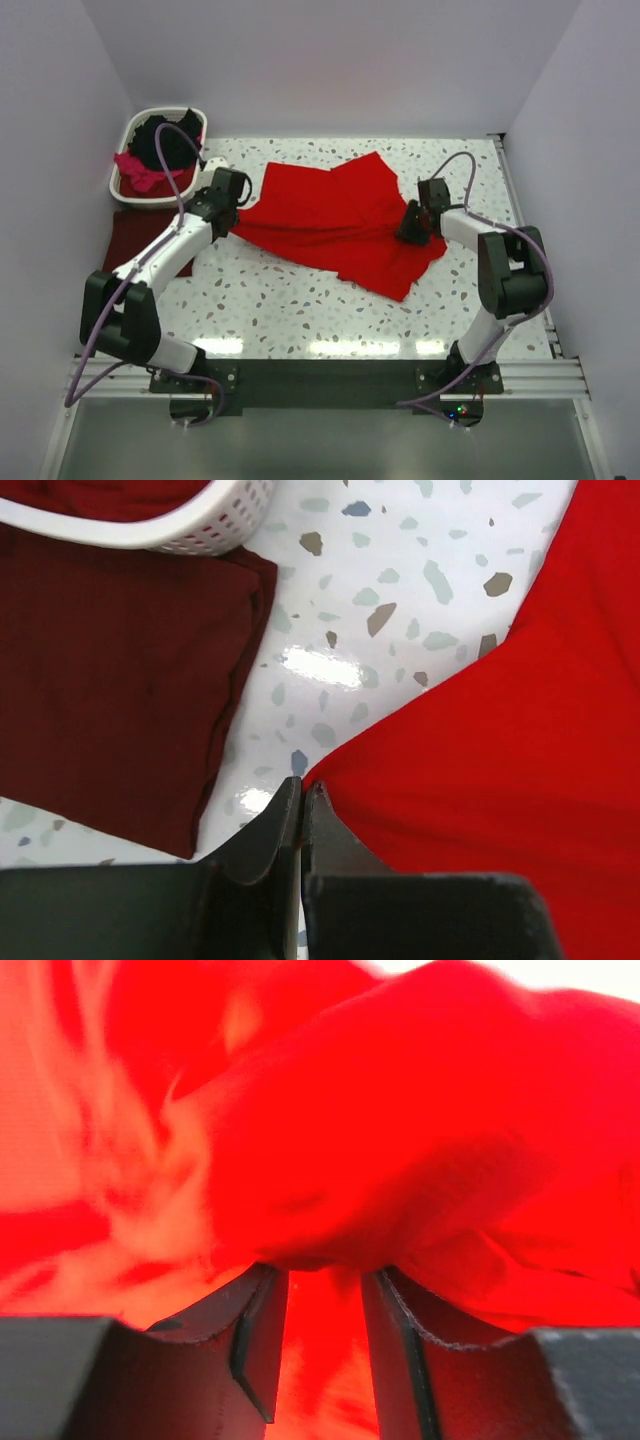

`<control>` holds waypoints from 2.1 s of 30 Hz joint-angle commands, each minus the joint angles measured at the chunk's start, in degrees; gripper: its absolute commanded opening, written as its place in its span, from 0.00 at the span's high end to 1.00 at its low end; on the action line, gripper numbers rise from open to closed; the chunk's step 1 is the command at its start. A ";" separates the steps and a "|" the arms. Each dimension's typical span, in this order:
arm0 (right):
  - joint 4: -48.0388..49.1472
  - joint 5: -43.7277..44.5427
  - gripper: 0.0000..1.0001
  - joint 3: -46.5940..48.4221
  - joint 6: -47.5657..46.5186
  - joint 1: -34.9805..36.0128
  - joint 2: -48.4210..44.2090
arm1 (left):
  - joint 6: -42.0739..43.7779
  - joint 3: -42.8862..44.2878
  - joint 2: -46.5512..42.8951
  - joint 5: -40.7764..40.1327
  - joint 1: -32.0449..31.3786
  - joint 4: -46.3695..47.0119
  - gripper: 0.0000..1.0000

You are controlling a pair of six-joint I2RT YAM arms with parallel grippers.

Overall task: Fold and stack the t-shirts
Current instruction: Flatten the tshirt out

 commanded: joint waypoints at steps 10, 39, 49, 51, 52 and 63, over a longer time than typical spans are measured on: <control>-5.01 2.47 0.21 19.36 -9.01 -3.24 2.04 | 3.04 -6.69 -8.16 1.19 0.77 6.03 1.00; 15.39 -19.95 0.81 -22.60 -4.36 -1.12 -17.50 | 3.39 -6.08 -7.71 0.49 0.77 5.42 1.00; -36.45 -10.72 1.00 6.56 -11.22 -1.65 -32.27 | 4.36 -6.25 -10.17 -5.40 0.95 4.89 1.00; -41.21 -11.07 0.94 7.29 -11.48 -1.65 -35.06 | 4.45 -6.34 -10.53 -6.45 0.95 4.81 1.00; -41.92 -10.20 0.90 7.12 -11.31 -1.65 -36.39 | 4.45 -6.43 -10.70 -6.71 0.95 4.81 1.00; -27.27 -7.21 0.43 2.38 -9.99 -1.56 -35.71 | 4.62 -6.78 -10.27 -5.31 0.95 5.24 1.00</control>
